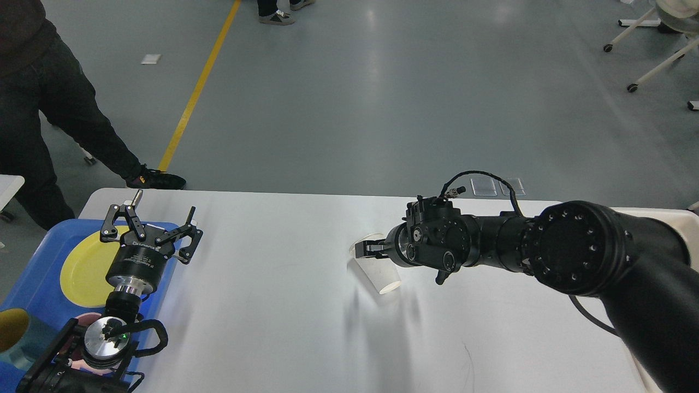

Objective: Tidy desktop
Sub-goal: 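Lower the right gripper onto the white paper cup and grasp it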

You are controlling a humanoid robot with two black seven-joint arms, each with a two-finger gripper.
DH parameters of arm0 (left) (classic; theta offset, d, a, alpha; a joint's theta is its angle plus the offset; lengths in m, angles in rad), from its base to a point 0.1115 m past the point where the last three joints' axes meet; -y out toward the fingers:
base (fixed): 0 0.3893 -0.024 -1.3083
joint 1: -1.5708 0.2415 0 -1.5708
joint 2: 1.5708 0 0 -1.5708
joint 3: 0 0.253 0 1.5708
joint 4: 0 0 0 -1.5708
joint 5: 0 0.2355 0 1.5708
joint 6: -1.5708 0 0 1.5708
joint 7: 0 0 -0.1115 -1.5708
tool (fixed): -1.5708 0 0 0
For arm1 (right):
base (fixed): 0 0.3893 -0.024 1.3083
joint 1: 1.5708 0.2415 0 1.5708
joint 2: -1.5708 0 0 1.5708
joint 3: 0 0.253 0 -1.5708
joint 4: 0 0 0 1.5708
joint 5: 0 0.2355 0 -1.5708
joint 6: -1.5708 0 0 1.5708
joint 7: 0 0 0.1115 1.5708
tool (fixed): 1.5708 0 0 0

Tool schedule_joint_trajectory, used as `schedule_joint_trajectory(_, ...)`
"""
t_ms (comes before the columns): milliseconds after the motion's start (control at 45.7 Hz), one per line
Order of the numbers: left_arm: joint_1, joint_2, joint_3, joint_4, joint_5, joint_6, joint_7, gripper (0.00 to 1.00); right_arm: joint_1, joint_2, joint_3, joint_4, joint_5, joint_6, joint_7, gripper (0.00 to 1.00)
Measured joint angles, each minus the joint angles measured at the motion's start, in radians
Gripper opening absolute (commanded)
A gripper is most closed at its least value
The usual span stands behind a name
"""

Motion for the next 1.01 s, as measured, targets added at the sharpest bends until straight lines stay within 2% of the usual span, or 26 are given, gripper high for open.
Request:
schedule_joint_trajectory(416,0.000,-0.001,0.000,0.000,0.000,0.000,0.000,0.97,-0.114,-0.005,0.006,-0.009,-0.248,-0.129,0.009,0.90)
schedule_joint_trajectory(875,0.000,-0.001,0.000,0.000,0.000,0.000,0.000,0.97,-0.221,-0.011,0.006,-0.066,-0.269,-0.235,0.008,0.89)
schedule_joint_trajectory(941,0.000,-0.001,0.000,0.000,0.000,0.000,0.000,0.97,-0.228,-0.013,0.006,-0.077,-0.266,-0.242,0.008,0.84)
schedule_joint_trajectory(1006,0.000,-0.001,0.000,0.000,0.000,0.000,0.000,0.97,-0.230,-0.013,0.008,-0.078,-0.264,-0.244,0.008,0.68)
